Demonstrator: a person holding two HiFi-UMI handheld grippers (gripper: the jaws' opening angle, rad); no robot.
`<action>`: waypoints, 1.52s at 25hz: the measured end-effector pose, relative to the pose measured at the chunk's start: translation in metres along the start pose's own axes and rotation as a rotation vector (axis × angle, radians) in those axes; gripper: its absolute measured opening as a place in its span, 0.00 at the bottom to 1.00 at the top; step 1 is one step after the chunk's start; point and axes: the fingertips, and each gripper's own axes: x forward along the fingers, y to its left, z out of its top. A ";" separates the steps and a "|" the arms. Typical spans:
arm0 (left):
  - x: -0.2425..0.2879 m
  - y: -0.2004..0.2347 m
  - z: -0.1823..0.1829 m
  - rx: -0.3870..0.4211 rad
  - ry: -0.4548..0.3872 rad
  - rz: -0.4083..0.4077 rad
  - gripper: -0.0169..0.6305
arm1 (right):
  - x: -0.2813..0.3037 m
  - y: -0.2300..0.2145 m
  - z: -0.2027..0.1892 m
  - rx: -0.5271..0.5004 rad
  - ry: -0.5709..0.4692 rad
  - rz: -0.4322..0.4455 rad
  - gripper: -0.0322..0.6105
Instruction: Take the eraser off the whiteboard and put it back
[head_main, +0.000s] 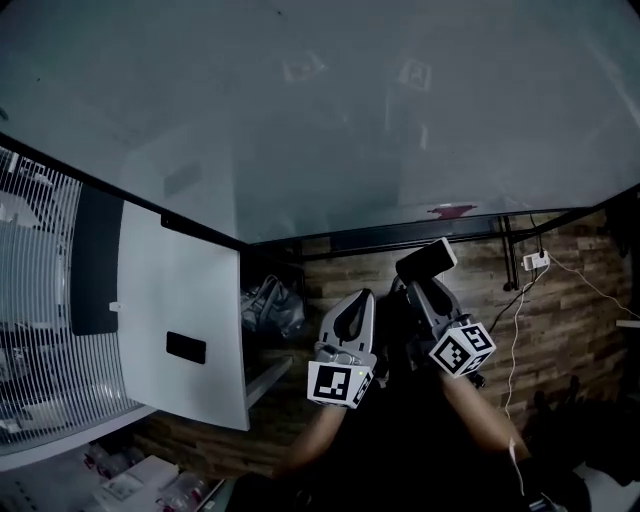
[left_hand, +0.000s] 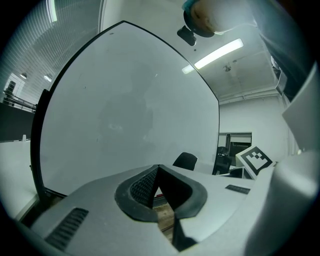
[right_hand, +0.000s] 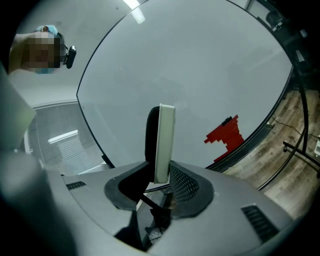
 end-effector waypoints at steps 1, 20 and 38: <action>0.003 0.001 -0.002 -0.002 0.005 -0.001 0.04 | 0.003 -0.004 -0.001 0.020 0.001 -0.004 0.26; 0.040 0.007 -0.022 -0.015 0.065 -0.039 0.04 | 0.046 -0.065 -0.039 0.381 0.044 -0.096 0.26; 0.052 0.015 -0.032 -0.053 0.098 -0.055 0.04 | 0.071 -0.105 -0.067 0.691 0.008 -0.182 0.26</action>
